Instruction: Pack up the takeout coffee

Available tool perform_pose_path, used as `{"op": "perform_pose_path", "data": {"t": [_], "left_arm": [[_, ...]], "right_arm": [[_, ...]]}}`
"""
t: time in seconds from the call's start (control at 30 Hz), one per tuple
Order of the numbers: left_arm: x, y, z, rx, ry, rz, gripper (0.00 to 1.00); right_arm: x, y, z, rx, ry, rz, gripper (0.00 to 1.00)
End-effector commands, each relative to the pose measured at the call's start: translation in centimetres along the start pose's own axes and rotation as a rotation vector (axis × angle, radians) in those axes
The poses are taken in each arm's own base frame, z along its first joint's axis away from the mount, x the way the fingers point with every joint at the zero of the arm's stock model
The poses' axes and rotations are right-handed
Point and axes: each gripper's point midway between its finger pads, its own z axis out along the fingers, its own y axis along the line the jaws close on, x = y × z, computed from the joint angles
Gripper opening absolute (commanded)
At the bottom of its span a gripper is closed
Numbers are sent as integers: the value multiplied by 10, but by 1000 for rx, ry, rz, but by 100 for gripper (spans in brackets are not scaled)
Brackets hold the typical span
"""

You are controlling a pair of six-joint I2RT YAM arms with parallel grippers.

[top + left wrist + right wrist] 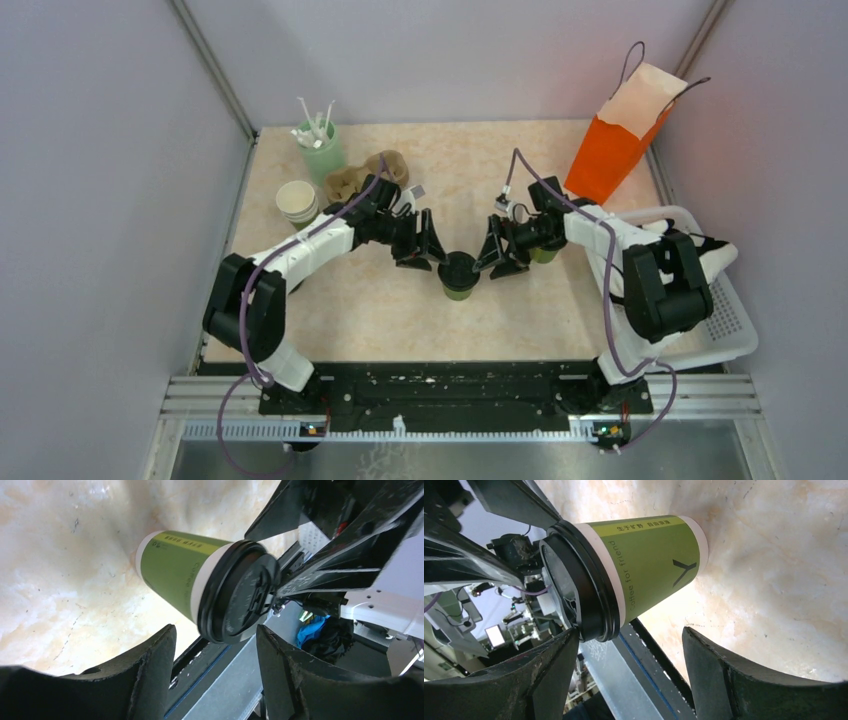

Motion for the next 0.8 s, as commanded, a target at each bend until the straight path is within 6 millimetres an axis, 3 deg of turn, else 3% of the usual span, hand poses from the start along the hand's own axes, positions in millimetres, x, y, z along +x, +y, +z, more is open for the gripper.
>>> {"op": "perform_pose_path", "data": {"t": [0.0, 0.13, 0.23, 0.43, 0.77], "left_arm": [[-16, -23, -13, 20, -47, 58, 67], [-14, -15, -17, -9, -64, 24, 68], [-9, -4, -20, -38, -83, -42, 59], [-2, 6, -13, -61, -52, -90, 42], [-2, 9, -6, -52, -30, -88, 37]], "right_arm": [[-8, 18, -15, 31, -49, -98, 75], [-14, 26, -29, 41, -105, -108, 71], [-20, 24, -34, 71, -135, -101, 64], [-25, 19, -29, 70, -125, -83, 49], [-25, 17, -16, 40, -91, -71, 41]]}}
